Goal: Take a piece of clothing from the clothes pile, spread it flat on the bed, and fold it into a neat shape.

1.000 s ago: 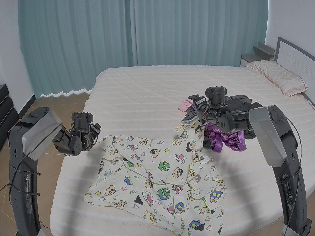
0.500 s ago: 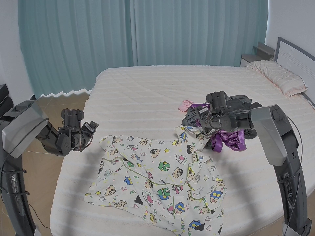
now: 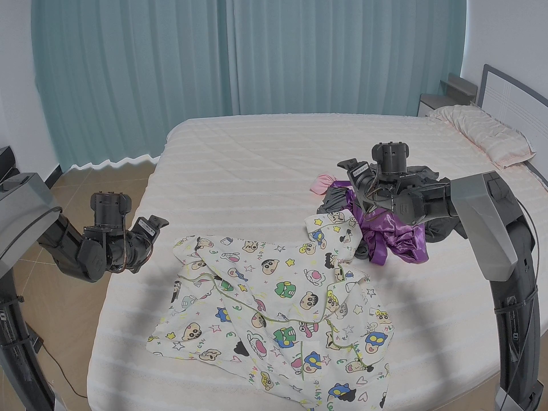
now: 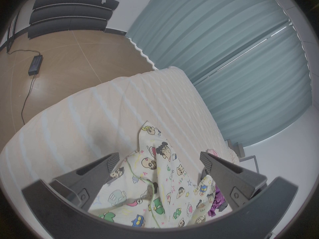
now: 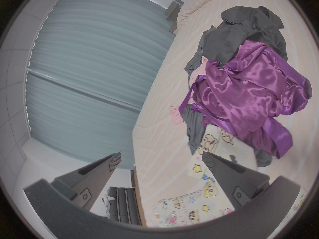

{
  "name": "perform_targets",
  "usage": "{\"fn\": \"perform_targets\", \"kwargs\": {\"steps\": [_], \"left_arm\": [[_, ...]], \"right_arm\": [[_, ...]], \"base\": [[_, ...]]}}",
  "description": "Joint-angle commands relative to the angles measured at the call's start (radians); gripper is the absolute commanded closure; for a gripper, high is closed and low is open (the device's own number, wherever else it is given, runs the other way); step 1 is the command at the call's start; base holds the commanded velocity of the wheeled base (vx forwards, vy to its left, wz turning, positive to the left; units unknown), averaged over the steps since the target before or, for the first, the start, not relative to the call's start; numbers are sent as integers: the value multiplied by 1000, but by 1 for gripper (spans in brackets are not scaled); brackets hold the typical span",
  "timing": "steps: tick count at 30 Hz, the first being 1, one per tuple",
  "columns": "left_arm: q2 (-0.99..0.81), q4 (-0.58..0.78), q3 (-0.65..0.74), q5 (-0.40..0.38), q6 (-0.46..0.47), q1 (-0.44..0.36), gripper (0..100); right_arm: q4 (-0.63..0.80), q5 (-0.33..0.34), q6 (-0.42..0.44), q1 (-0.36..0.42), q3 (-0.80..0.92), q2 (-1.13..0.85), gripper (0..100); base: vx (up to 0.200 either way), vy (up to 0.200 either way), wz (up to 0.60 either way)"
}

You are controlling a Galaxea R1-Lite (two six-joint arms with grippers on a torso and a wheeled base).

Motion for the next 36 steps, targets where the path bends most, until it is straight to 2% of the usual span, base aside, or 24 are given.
{"fn": "perform_targets", "kwargs": {"steps": [1, 4, 7, 15, 18, 21, 23, 25, 30, 36], "left_arm": [[-134, -6, 138, -65, -20, -2, 0], [-206, -22, 212, -107, -55, -2, 0], [-270, -34, 278, -124, -98, -8, 0], [-389, -37, 362, -125, -204, -25, 0], [-399, -35, 370, -127, -215, -28, 0], [-402, -37, 382, -127, -235, -35, 0], [-401, -39, 388, -127, -256, -35, 0], [-398, -39, 390, -130, -261, -35, 0], [-395, -39, 399, -140, -262, -35, 0], [-393, -40, 403, -142, -262, -32, 0]], "right_arm": [[-206, 16, -124, -31, 308, -91, 0], [-381, 91, -230, -65, 499, -149, 0], [-430, 111, -272, -89, 590, -170, 0], [-421, 110, -267, -112, 630, -100, 0], [-419, 110, -267, -112, 628, -80, 0], [-393, 102, -239, -108, 608, -35, 0], [-363, 102, -192, -108, 575, -14, 0], [-334, 101, -163, -108, 550, 0, 0], [-280, 85, -155, -109, 504, 27, 0], [-255, 35, -157, -103, 458, 81, 0]], "base": [[0, 0, 0], [0, 0, 0], [0, 0, 0], [0, 0, 0], [0, 0, 0], [0, 0, 0], [0, 0, 0], [0, 0, 0], [0, 0, 0], [0, 0, 0]]}}
